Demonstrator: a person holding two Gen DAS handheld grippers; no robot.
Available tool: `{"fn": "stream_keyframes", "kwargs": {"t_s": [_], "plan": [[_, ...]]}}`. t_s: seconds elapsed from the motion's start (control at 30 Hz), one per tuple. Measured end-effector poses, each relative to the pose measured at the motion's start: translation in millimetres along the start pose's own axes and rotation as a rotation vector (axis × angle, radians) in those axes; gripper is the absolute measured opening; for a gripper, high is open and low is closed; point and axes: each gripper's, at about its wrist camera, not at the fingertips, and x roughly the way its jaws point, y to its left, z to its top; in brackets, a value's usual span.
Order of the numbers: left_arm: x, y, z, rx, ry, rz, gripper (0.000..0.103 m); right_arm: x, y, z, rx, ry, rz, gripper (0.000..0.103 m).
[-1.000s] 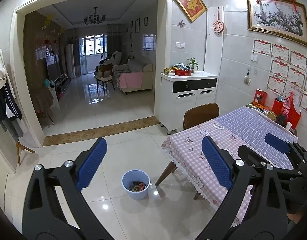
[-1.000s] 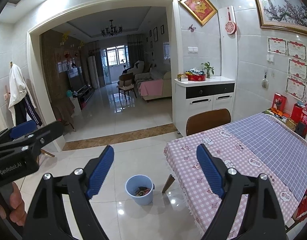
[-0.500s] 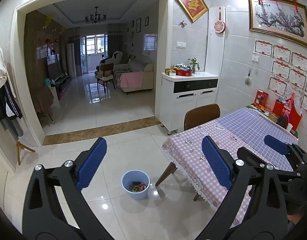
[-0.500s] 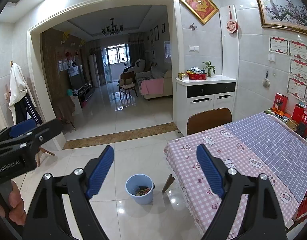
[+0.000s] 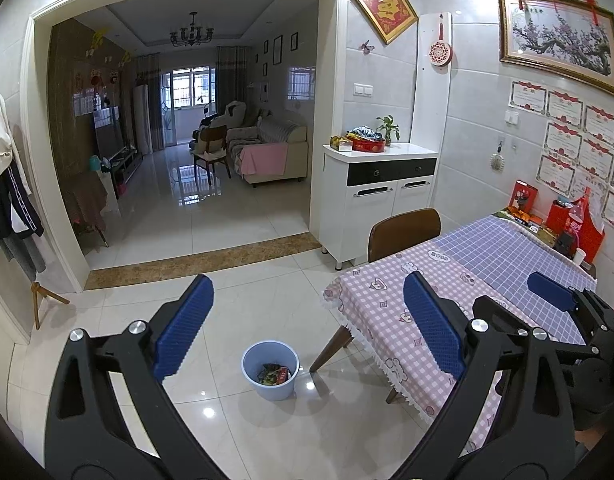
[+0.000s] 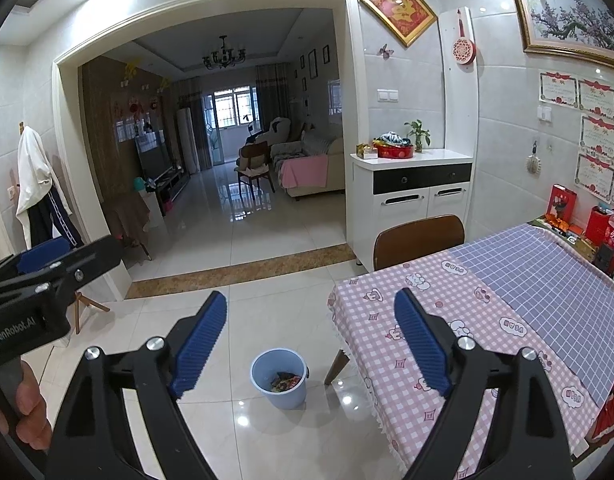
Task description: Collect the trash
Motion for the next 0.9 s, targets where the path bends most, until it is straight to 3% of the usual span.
{"fn": "stream_keyframes", "kwargs": {"t_s": [0.9], "plan": [[11.9,-5.9,6.3,-0.001,0.006,-0.012,0.094,8.8,-5.4,4.4,0.009,0.007,-0.007,0.085]]}}
